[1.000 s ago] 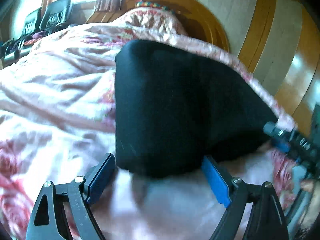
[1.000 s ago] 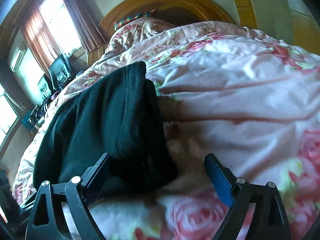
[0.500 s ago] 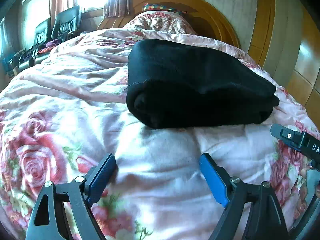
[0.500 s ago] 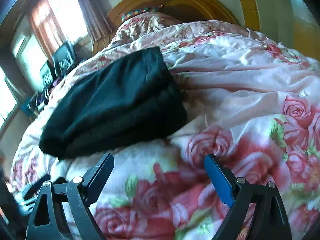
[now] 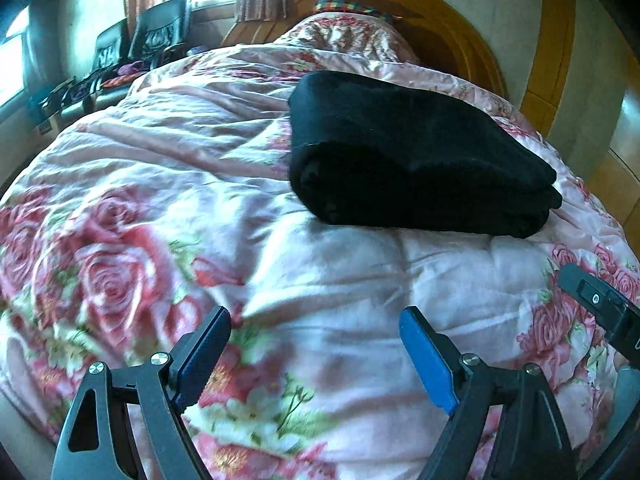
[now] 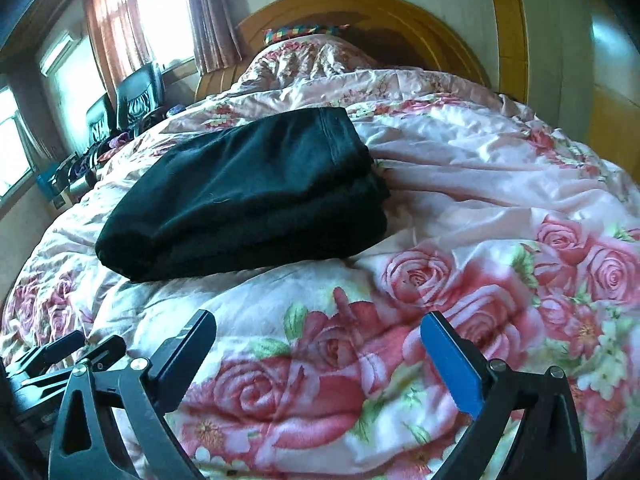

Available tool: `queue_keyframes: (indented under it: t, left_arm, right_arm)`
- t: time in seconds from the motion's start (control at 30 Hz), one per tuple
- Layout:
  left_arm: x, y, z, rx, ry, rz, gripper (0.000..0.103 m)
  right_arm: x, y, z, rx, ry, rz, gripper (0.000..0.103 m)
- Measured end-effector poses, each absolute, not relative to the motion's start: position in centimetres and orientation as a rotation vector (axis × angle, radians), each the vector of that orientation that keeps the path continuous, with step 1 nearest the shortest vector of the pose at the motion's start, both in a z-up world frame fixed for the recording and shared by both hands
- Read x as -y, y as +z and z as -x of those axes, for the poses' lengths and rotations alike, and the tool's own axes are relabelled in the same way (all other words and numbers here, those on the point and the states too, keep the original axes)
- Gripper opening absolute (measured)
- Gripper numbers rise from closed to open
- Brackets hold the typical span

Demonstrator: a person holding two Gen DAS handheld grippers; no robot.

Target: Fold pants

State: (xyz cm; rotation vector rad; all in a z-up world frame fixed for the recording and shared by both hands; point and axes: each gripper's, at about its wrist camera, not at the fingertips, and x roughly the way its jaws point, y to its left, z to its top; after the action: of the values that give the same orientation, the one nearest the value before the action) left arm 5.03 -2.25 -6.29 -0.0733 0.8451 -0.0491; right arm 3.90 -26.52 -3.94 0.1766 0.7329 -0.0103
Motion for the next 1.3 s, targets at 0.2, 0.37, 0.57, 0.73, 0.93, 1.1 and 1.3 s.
queue_keyframes:
  t: [0.2,0.37,0.57,0.73,0.93,1.1,1.3]
  left_arm:
    - [2.0,-4.9,-3.5,-0.774,0.001,0.039,0.087]
    - [2.0,-4.0,-2.6,-0.752,-0.027,0.043,0.087]
    - [2.3,-3.1,-1.9,-0.702,-0.025,0.040,0.087]
    - [2.6,-3.1,-1.7,-0.701,-0.021,0.026,0.087]
    - [2.7,-3.1,-1.6,-0.694,-0.014,0.021,0.087]
    - [2.6,-3.1,-1.6,-0.693,-0.014,0.020,0.087]
    - [2.7,-3.1,-1.6,-0.694,-0.004,0.028,0.087]
  right_arm:
    - [25.7,-3.4,-3.1,-0.715,-0.035,-0.142,0.103]
    - [25.0,-2.4,-2.0,-0.661,-0.024,-0.113,0.103]
    - [24.8,-1.7,-1.6,-0.624,-0.012,-0.107,0.103]
    - [25.0,-2.0,-1.8,-0.637,-0.013,-0.107,0.103]
    - [25.1,-2.1,-1.8,-0.636,-0.022,-0.103,0.103]
    - [25.0,-2.2,-1.8,-0.639,-0.012,-0.098,0.103]
    - [25.0,-2.2,-1.8,-0.642,-0.008,-0.099,0.103]
